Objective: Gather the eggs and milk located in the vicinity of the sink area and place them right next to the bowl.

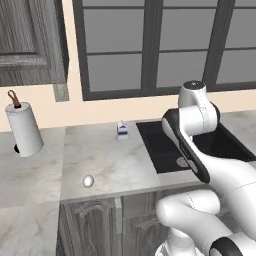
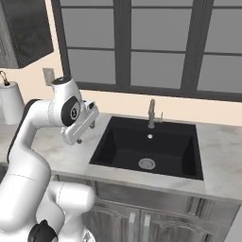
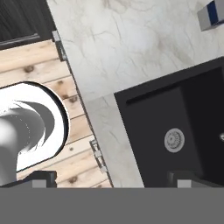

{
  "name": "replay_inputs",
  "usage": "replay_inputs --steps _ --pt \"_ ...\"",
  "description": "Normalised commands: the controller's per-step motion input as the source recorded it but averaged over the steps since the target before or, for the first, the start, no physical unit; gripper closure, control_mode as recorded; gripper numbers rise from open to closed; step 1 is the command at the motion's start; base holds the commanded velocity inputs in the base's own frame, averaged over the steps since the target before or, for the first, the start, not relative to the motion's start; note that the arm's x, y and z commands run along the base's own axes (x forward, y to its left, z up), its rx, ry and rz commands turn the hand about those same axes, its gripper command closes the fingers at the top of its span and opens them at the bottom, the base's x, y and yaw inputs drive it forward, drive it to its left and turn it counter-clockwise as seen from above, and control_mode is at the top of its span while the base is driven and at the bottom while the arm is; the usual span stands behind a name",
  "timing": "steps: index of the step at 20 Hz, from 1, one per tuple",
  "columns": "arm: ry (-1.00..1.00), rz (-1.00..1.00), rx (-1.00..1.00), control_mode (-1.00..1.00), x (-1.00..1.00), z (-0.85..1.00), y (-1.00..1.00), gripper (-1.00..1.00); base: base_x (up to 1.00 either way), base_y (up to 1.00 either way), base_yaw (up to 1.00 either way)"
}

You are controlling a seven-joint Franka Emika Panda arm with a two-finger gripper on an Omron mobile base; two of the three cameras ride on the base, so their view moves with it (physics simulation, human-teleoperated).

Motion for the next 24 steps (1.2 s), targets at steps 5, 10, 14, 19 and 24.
replay_inputs --steps 5,10,14,19,24 --pt "0.0 0.0 0.0 1.0 0.0 0.0 0.0 -1.0 0.0 0.46 0.0" --pt "0.0 0.0 0.0 1.0 0.0 0.0 0.0 -1.0 0.0 0.47 0.0" --pt "0.0 0.0 0.0 1.0 0.0 0.0 0.0 -1.0 0.0 0.45 0.0" --pt "0.0 0.0 0.0 1.0 0.0 0.0 0.0 -1.0 0.0 0.4 0.0" --pt "0.0 0.0 0.0 1.0 0.0 0.0 0.0 -1.0 0.0 0.33 0.0"
